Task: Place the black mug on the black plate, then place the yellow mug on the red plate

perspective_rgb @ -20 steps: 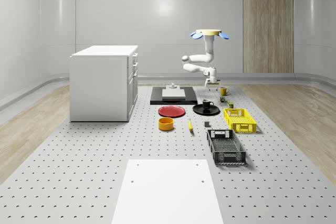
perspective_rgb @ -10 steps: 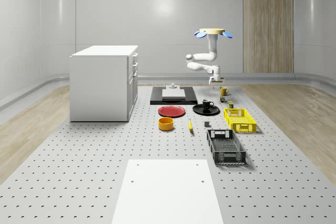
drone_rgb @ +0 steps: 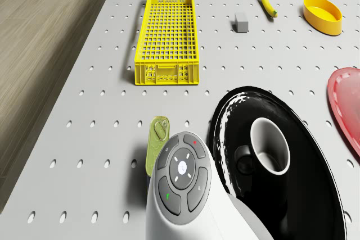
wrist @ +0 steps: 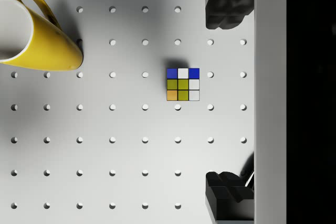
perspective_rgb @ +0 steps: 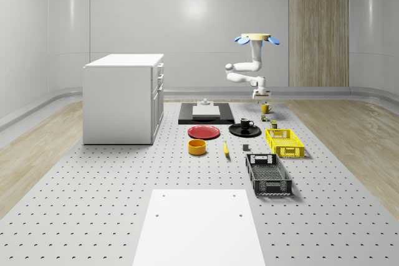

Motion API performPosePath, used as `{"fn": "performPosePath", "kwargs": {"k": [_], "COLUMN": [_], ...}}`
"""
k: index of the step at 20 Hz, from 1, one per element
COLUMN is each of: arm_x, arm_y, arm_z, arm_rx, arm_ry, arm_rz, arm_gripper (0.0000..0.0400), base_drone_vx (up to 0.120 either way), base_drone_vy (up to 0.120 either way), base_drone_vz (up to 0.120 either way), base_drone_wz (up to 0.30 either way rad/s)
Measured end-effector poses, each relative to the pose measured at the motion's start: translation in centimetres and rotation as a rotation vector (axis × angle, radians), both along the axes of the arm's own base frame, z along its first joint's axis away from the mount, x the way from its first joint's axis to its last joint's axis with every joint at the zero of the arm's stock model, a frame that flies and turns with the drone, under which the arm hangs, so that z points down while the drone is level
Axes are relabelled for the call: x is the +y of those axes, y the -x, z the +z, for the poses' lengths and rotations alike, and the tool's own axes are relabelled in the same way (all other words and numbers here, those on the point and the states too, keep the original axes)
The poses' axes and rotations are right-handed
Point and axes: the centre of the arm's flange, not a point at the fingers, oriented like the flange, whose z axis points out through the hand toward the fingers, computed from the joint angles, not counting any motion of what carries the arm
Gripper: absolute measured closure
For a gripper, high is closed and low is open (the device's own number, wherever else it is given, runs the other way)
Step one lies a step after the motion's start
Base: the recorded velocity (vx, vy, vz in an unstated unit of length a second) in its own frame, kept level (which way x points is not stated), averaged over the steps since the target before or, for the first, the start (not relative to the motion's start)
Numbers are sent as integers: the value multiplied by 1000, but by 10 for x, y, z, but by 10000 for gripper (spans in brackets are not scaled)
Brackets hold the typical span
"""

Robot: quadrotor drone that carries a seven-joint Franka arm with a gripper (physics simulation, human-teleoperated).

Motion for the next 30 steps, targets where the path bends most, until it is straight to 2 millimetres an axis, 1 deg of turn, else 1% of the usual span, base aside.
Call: {"fn": "performPosePath", "kwargs": {"k": [11, 30], "arm_x": [0, 0], "arm_y": [0, 0], "arm_z": [0, 0], "arm_rx": [0, 0], "arm_ry": [0, 0], "arm_rz": [0, 0], "arm_gripper": [0, 0], "base_drone_vx": [-120, -120], "base_drone_vy": [116, 0], "base_drone_vz": [0, 0], "base_drone_wz": [0, 0]}}
